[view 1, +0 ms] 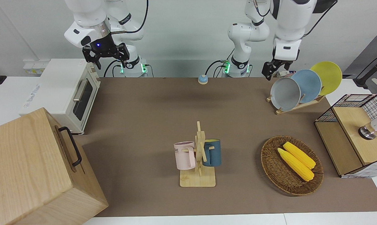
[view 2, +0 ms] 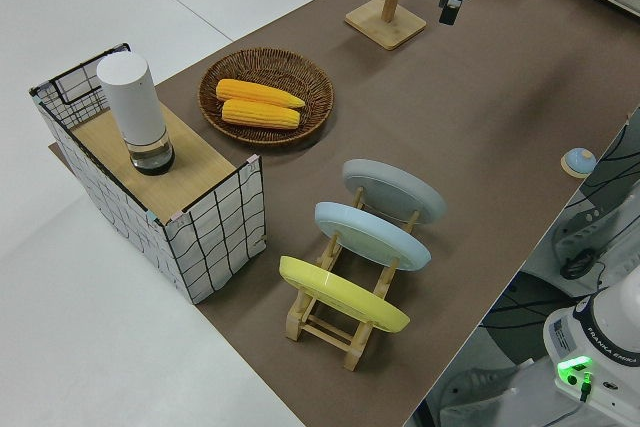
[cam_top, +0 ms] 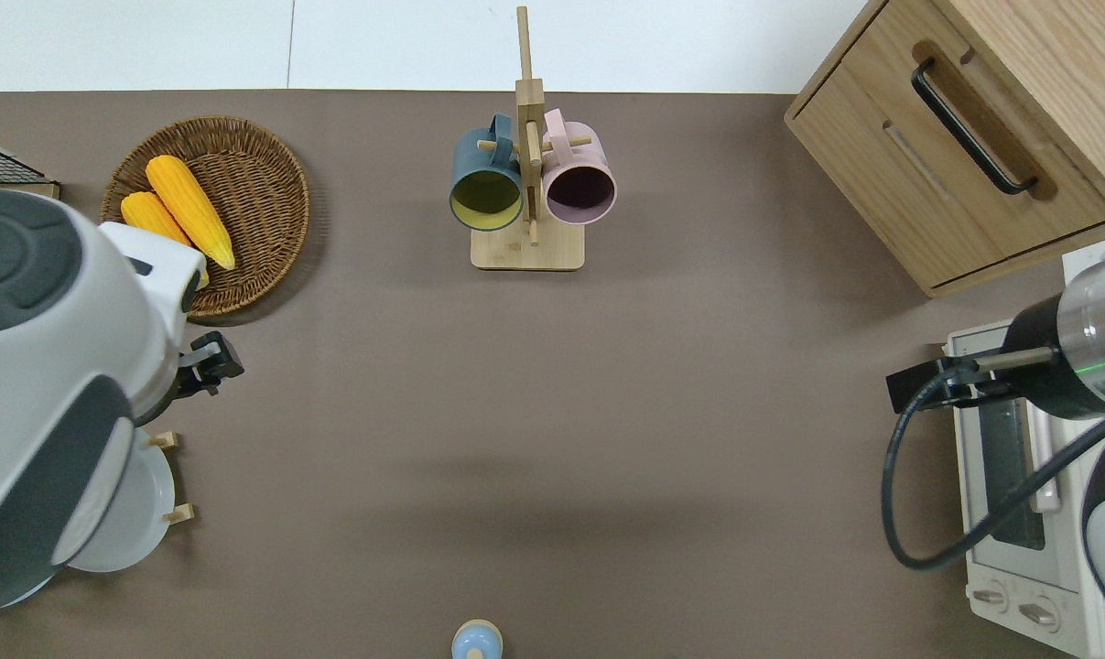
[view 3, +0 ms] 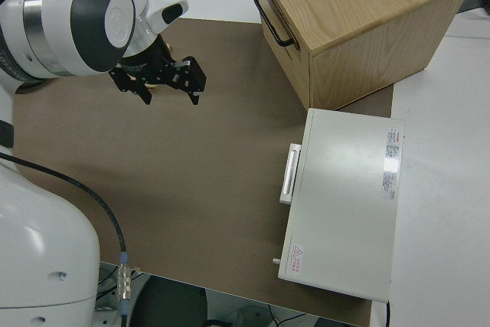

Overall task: Pick gray plate from table and place it on lower plate rack with left arm
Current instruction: 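Open the left gripper and withdraw it from the rack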

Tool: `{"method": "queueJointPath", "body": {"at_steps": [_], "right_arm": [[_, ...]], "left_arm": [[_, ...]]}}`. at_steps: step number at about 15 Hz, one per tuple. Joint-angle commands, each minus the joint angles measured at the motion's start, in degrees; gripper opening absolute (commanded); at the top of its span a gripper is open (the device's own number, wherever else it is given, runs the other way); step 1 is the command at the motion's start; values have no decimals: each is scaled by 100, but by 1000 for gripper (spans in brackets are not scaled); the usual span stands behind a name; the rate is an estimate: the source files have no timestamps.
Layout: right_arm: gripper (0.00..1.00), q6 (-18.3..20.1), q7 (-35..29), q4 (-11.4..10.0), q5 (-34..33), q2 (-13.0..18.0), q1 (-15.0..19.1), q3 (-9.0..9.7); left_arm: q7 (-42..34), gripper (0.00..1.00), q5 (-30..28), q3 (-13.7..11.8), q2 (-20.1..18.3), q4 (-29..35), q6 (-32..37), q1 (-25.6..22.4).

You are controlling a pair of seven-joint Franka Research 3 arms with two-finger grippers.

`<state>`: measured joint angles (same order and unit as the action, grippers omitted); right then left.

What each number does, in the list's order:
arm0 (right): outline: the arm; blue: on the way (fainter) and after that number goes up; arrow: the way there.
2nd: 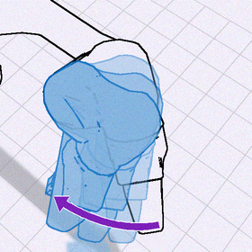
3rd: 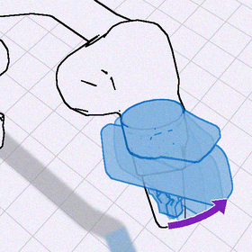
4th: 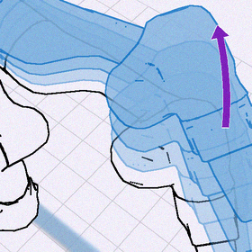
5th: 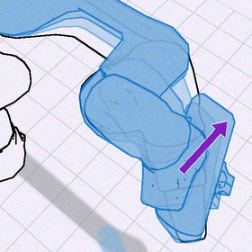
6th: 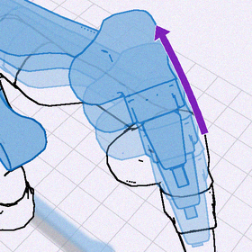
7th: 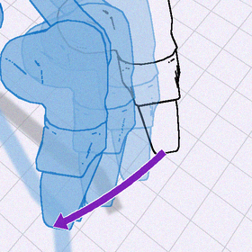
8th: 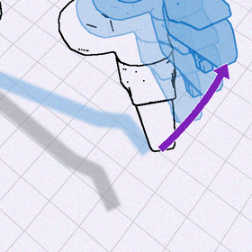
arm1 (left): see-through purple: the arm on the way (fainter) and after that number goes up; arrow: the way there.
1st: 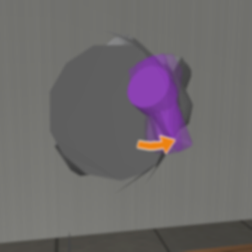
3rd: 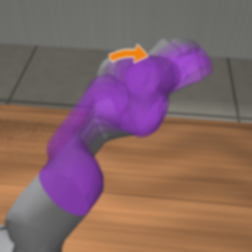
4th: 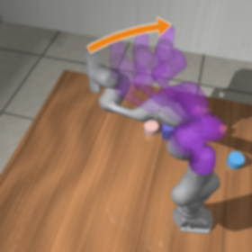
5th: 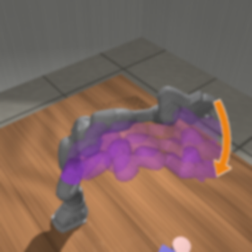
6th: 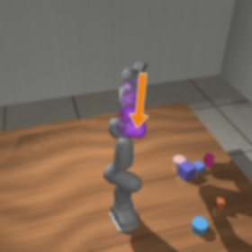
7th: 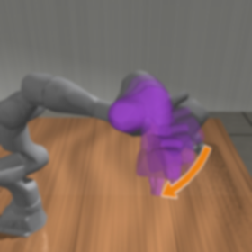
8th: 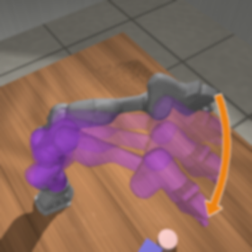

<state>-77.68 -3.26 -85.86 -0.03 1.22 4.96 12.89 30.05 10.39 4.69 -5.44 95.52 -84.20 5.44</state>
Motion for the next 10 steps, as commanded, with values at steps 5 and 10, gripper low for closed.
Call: {"method": "queueJointPath", "body": {"at_steps": [5, 10], "right_arm": [[990, 87, 19, 35, 20, 27, 84, 38], [990, 87, 19, 35, 20, 27, 84, 38]], "left_arm": [[-2302, 1000, -784, -600, -291, -130, 18, -17], [-2530, 1000, -1047, -609, -291, -130, 9, -17]]}}
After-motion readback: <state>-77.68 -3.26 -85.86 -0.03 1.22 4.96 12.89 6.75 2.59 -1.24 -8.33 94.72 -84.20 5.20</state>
